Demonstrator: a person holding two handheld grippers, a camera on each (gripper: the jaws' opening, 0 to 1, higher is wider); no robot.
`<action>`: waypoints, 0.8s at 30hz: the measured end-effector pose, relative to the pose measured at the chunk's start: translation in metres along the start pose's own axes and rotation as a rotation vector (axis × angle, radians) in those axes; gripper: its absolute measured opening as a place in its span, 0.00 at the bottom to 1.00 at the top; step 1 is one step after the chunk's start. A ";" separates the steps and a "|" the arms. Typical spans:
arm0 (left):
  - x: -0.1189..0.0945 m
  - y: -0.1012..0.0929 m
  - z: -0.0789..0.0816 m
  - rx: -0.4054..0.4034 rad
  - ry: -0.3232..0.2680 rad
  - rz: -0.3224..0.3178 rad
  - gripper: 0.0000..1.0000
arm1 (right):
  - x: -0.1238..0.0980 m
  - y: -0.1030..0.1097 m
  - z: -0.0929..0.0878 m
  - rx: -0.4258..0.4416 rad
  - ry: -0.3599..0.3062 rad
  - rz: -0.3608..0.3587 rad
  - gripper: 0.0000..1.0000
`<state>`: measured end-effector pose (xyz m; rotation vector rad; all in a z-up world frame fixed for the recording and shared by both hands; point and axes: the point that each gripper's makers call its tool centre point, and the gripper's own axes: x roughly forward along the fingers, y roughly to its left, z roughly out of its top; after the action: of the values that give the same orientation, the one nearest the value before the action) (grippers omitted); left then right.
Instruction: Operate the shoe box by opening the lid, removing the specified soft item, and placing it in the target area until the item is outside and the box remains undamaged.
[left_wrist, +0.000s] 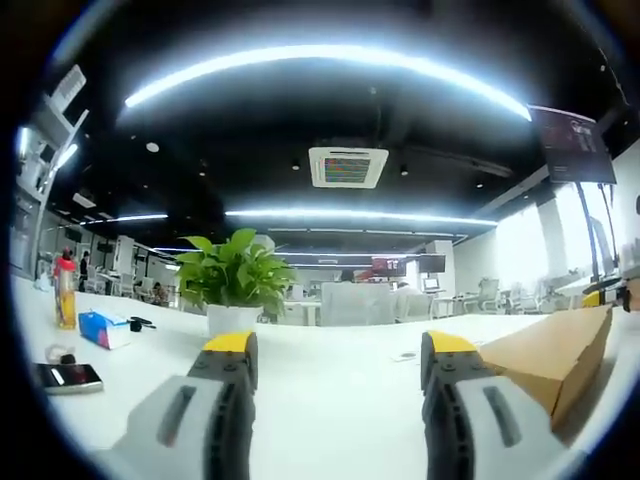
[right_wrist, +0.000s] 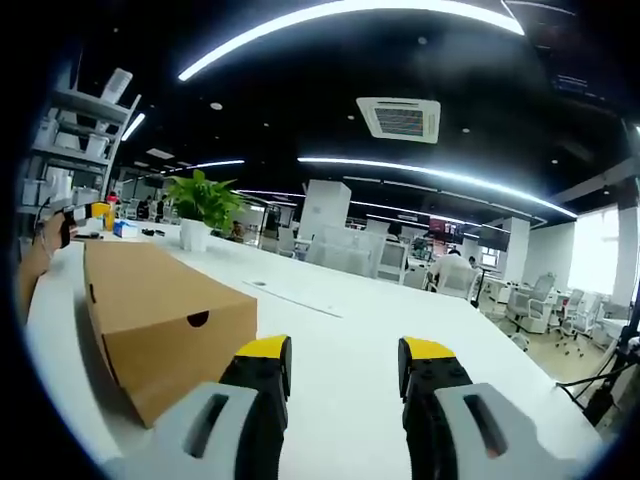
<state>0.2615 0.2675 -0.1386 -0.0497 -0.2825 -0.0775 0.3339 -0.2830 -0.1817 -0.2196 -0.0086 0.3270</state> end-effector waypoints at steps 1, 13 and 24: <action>0.000 -0.002 0.002 -0.014 -0.009 -0.007 0.68 | 0.000 -0.001 0.001 0.001 -0.002 0.000 0.44; -0.001 -0.008 0.007 -0.078 -0.037 -0.042 0.67 | -0.007 -0.005 0.014 0.040 -0.064 0.003 0.44; -0.004 -0.015 0.018 -0.128 -0.090 -0.088 0.67 | -0.012 0.010 0.033 0.073 -0.141 0.076 0.44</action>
<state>0.2515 0.2541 -0.1218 -0.1681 -0.3693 -0.1811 0.3178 -0.2706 -0.1518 -0.1248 -0.1272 0.4170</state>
